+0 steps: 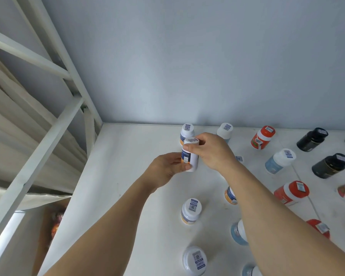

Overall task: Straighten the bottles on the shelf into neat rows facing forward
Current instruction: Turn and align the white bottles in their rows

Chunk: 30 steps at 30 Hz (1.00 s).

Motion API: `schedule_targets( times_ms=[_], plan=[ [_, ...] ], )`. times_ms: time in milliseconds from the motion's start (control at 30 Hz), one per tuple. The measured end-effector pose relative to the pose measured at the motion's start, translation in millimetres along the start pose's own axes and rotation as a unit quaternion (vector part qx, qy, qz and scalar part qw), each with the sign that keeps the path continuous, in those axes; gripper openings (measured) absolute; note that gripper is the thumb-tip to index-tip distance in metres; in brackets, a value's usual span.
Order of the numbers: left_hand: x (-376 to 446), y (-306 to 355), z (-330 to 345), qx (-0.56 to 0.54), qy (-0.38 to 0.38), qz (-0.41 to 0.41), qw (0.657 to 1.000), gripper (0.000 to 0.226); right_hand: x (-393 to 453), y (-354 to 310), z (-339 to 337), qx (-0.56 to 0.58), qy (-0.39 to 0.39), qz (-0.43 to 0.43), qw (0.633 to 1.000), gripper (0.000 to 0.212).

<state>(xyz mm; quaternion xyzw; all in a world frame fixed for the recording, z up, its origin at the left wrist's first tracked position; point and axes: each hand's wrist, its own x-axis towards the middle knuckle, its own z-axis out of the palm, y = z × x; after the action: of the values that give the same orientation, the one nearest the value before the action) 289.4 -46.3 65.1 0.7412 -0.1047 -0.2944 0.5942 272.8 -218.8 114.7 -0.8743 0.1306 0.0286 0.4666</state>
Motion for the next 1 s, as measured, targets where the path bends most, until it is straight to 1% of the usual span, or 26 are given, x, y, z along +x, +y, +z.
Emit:
schedule_targets(
  times_ms=[267, 367, 433, 467, 500, 533, 600, 667, 700, 767, 1000],
  plan=[
    [3, 2, -6, -0.017, -0.032, -0.010, 0.999, 0.037, -1, -4, -1, 0.014, 0.006, 0.015, 1.000, 0.030],
    [3, 3, -6, -0.022, -0.033, -0.006, 0.999, 0.036, 2, -2, -1, 0.015, 0.007, 0.018, 1.000, 0.032],
    [3, 3, -5, -0.010, -0.021, 0.000, 1.000, 0.035, 4, 0, 0, 0.011, 0.006, 0.014, 1.000, 0.033],
    [4, 2, -4, 0.016, -0.006, 0.009, 1.000, 0.035, 5, 1, 1, 0.009, 0.006, 0.011, 1.000, 0.032],
    [6, 1, -4, 0.066, 0.016, 0.021, 0.997, 0.036, 5, 2, 2, 0.006, 0.007, 0.010, 1.000, 0.031],
    [7, 0, -5, 0.138, 0.039, 0.034, 0.989, 0.039, 5, 4, 3, 0.003, 0.007, 0.009, 1.000, 0.030],
    [8, -2, -5, 0.294, 0.074, 0.055, 0.951, 0.046, 3, 8, 8, -0.009, 0.009, 0.012, 1.000, 0.027],
    [8, -7, -6, 0.384, 0.090, 0.072, 0.916, 0.053, 1, 15, 13, -0.021, 0.012, 0.019, 1.000, 0.027],
    [8, -9, -6, 0.403, 0.092, 0.076, 0.908, 0.055, 1, 19, 15, -0.022, 0.013, 0.022, 0.999, 0.028],
    [8, -15, -9, 0.416, 0.091, 0.075, 0.902, 0.057, -1, 26, 20, -0.018, 0.013, 0.030, 0.999, 0.031],
    [9, -20, -14, 0.413, 0.083, 0.072, 0.904, 0.055, -1, 37, 31, -0.006, 0.023, 0.028, 0.999, 0.038]
  ],
)
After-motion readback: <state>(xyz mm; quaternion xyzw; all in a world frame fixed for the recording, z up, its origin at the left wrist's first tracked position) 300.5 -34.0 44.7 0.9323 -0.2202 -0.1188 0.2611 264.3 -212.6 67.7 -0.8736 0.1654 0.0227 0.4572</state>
